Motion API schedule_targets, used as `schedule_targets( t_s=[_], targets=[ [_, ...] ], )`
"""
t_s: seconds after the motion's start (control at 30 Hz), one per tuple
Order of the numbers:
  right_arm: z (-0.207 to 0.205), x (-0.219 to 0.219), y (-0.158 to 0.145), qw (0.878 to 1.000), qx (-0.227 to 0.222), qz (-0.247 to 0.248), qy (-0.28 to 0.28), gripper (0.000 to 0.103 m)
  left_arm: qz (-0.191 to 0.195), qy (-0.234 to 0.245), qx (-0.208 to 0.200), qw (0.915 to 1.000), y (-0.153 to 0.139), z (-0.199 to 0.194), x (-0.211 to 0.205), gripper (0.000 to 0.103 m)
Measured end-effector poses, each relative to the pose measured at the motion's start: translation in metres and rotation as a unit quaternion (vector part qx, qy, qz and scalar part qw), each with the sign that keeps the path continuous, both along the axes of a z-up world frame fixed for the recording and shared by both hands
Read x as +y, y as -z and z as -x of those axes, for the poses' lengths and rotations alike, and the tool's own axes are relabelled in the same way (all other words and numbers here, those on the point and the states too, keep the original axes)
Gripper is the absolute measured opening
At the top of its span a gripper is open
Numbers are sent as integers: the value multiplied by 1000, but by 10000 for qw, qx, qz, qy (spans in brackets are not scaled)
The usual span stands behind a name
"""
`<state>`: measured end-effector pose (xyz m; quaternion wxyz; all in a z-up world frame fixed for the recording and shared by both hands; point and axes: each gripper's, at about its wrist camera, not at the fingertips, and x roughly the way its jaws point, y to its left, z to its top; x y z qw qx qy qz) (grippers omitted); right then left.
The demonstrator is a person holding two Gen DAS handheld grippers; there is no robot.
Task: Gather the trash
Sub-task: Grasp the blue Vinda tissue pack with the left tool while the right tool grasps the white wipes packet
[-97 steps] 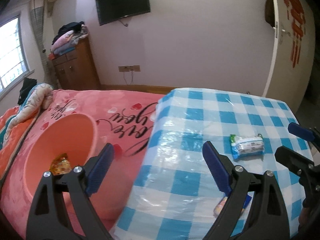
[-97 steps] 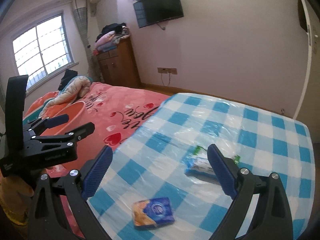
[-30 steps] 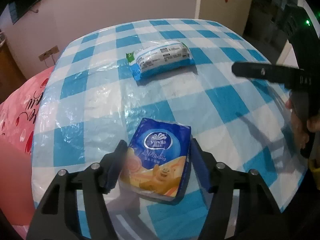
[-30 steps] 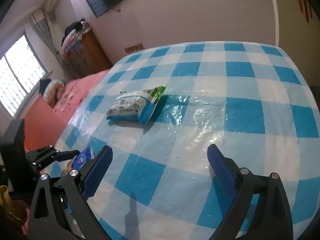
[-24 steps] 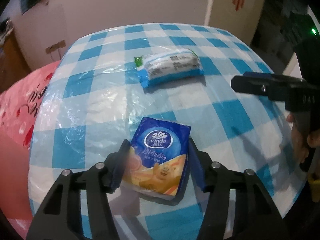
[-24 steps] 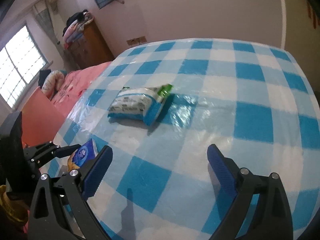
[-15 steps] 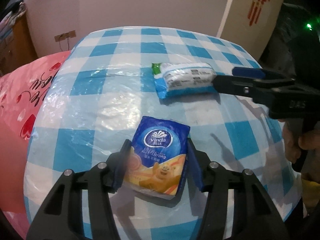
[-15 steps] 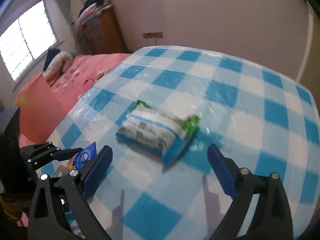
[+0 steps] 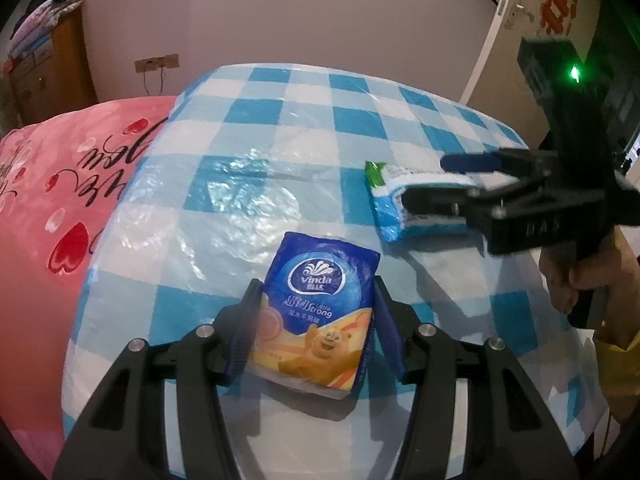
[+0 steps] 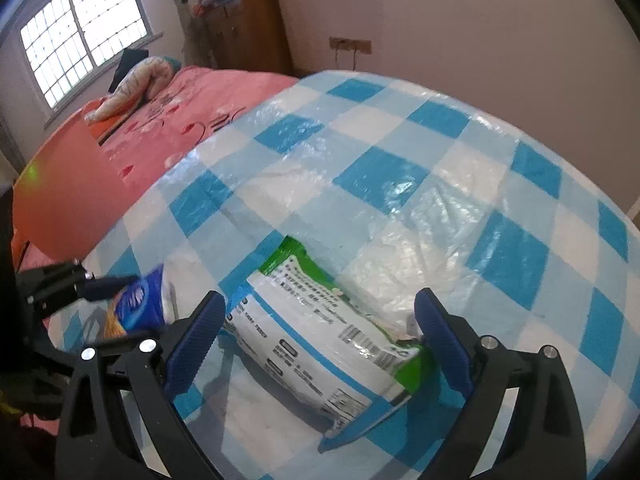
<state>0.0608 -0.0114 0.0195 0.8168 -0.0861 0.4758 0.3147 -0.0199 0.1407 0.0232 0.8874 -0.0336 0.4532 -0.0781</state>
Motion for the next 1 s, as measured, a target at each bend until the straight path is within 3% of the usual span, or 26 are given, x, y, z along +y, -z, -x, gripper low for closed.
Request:
schedule_targets(
  t_s=[0.33,0.57,0.77,0.9,1.0],
  targets=[
    [35,0,3,9995,300,101,-83,96,19,-133,-69,9999,-2,-5,8,55],
    [32,2,5,9991,9,126,397,95,-37,-119,-48,9999,-1,-5,5,55],
    [29,0,3,9979,-210,158,593,78,-128,-157,-121,9997,-4,-3,5,55],
    [29,-6,2,9969,-259,100,731,57,-180,-148,-181,9996,-8,0,4,55],
    [32,-9,1,9967,-283,36,754,51,-212,-149,-217,9994,-11,3,4,55]
  ],
)
